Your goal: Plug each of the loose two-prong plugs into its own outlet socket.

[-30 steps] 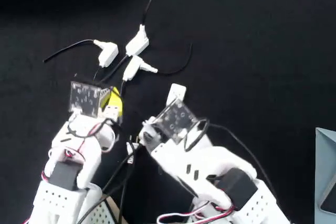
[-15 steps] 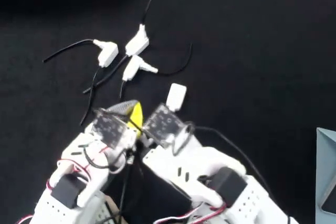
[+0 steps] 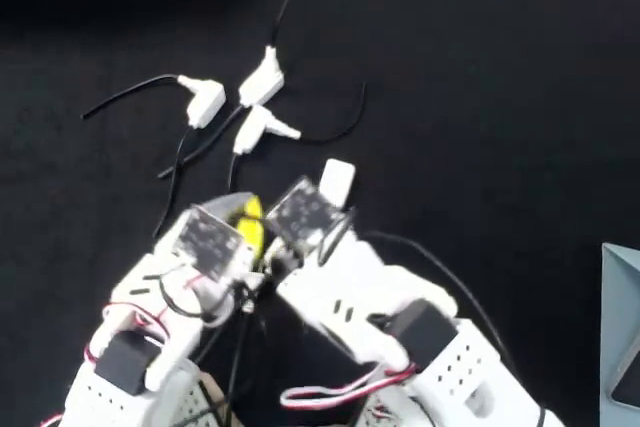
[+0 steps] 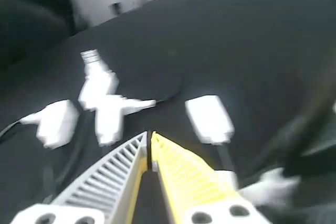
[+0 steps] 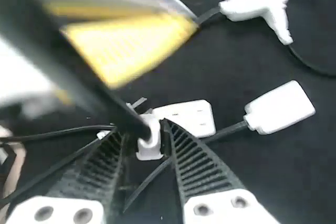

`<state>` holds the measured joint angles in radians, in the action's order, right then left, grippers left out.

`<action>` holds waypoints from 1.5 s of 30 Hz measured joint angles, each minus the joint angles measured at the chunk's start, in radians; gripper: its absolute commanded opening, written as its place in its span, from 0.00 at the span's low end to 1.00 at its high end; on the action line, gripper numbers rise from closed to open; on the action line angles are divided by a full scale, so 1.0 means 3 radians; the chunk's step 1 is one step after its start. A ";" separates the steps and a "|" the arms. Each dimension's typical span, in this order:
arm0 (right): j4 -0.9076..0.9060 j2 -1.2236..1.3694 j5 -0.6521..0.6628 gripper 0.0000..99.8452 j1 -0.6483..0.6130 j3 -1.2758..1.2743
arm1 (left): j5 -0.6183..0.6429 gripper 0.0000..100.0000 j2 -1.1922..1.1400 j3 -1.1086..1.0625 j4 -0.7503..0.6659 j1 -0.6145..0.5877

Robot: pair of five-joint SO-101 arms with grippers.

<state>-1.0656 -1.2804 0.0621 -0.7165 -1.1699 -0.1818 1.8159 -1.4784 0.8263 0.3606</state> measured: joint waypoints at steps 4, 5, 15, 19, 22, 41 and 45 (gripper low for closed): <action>0.0194 0.0020 0.0000 0.01 0.0215 0.0000 | 0.0000 0.03 0.0000 0.0000 0.0000 -0.0588; 0.0251 0.0061 0.0010 0.01 0.0240 0.0000 | 0.0000 0.03 0.0000 0.0000 0.0000 -0.0690; 0.0956 0.1074 0.0056 0.01 0.0471 -0.0041 | 0.0245 0.03 0.0000 0.0153 0.0598 -0.0936; 0.1233 0.1529 0.0056 0.01 0.0506 -0.0041 | 0.0245 0.03 -0.0005 0.0194 0.0685 -0.1048; 0.1458 0.1836 0.0056 0.01 0.0522 -0.0041 | 0.0245 0.03 -0.0005 0.0199 0.0696 -0.1074; 0.1458 0.2373 0.0184 0.01 0.0593 0.0205 | 0.0245 0.03 -0.0005 0.0205 0.0706 -0.1100; 0.1299 0.2388 0.0235 0.01 0.0629 0.0276 | 0.0245 0.03 -0.0005 0.0205 0.0706 -0.1100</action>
<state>-0.6759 -0.5639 0.1327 -0.5278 -1.0871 -0.1082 1.8144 -1.4170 1.0380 0.0307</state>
